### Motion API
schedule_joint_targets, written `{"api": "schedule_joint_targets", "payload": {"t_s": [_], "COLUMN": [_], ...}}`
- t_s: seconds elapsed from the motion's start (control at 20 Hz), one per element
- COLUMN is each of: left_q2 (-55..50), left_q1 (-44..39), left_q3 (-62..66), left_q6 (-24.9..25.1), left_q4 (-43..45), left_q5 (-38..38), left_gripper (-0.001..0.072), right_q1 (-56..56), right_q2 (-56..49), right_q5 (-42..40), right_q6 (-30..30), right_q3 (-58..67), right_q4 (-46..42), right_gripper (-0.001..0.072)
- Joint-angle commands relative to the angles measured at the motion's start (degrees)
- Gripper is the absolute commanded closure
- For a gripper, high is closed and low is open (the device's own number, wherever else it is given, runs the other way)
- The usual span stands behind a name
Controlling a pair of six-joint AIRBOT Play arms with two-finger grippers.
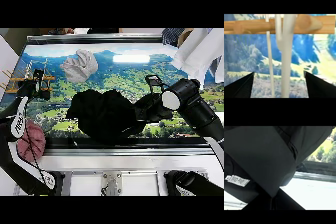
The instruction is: Fold the clothes and pants, and hang the long-sleeved shirts on hangers.
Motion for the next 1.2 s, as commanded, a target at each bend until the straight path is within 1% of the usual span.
{"api": "schedule_joint_targets", "payload": {"t_s": [0.0, 0.05, 0.1, 0.15, 0.2, 0.5, 0.7, 0.85, 1.0, 1.1, 1.15], "left_q2": [-0.33, -0.35, -0.33, -0.33, -0.33, 2.1, 8.22, 12.87, 16.2, 18.01, 19.08], "left_q1": [0.39, 0.39, 0.39, 0.39, 0.37, 0.33, 0.17, -1.18, -3.1, -4.55, -5.4], "left_q3": [-0.11, -0.11, -0.11, -0.11, -0.11, -0.11, -0.11, -0.13, -0.13, -0.13, -0.13], "left_q6": [-1.95, -1.9, -1.88, -1.88, -1.79, -1.79, -1.79, -1.46, -0.59, 1.25, 3.3], "left_q4": [-0.04, -0.02, -0.02, -0.02, -0.02, 0.02, -0.2, -0.2, -0.24, -1.49, -3.37], "left_q5": [-1.55, -1.95, -2.08, -2.23, -2.67, -3.28, -3.96, -6.67, -9.51, -12.46, -13.68], "left_gripper": [0.0232, 0.0407, 0.0477, 0.0577, 0.0696, 0.0694, 0.0694, 0.0694, 0.0694, 0.0693, 0.0693], "right_q1": [0.04, 0.04, 0.04, 0.04, 0.04, 0.04, 0.04, 0.04, 0.04, 0.04, 0.04], "right_q2": [-0.04, -0.04, -0.04, -0.04, -0.04, -0.04, -0.04, -0.04, -0.02, 0.0, 0.02], "right_q5": [0.02, 0.04, 0.02, 0.04, 0.04, 0.02, 0.02, 0.02, 0.02, 0.02, 0.02], "right_q6": [0.02, 0.02, 0.02, 0.02, 0.02, 0.02, 0.02, 0.02, 0.02, 0.02, 0.02], "right_q3": [-0.02, -0.02, -0.02, -0.02, -0.02, -0.02, -0.02, -0.02, -0.02, 0.02, 0.02], "right_q4": [0.33, 0.33, 0.44, 0.5, 0.61, 1.18, 1.57, 1.55, 1.55, 1.57, 1.55], "right_gripper": [0.0696, 0.0696, 0.0696, 0.0696, 0.0695, 0.0696, 0.0695, 0.0696, 0.0696, 0.0696, 0.0696]}}
